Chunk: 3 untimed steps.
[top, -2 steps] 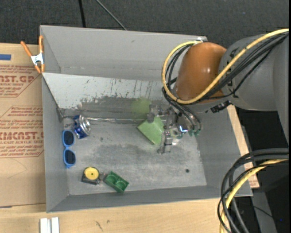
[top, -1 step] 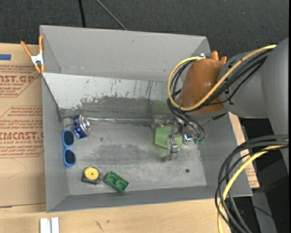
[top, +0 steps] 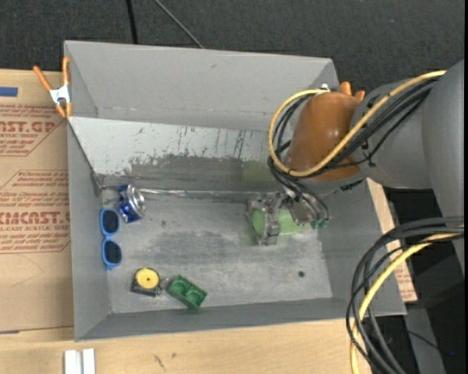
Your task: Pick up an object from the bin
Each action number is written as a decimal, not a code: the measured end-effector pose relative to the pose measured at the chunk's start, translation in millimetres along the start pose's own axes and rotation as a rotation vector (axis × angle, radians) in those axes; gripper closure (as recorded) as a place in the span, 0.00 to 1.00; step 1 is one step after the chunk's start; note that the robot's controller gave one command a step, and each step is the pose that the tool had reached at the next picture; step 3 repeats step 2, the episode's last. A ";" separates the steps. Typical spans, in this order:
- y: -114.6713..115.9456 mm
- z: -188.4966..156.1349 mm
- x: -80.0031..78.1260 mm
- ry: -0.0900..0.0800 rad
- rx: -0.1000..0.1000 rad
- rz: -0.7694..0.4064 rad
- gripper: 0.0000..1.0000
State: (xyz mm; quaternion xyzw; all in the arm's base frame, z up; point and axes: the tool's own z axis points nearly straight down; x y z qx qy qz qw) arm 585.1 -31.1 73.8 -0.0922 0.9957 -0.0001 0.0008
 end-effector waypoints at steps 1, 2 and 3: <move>6.1 -107.1 35.4 -0.006 0.002 -0.026 1.00; 23.1 -151.8 49.7 -0.005 0.000 -0.045 1.00; 23.1 -151.8 49.7 -0.005 0.000 -0.045 1.00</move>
Offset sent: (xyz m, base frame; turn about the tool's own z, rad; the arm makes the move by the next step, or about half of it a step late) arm -0.0371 -0.0008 0.1026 -0.0273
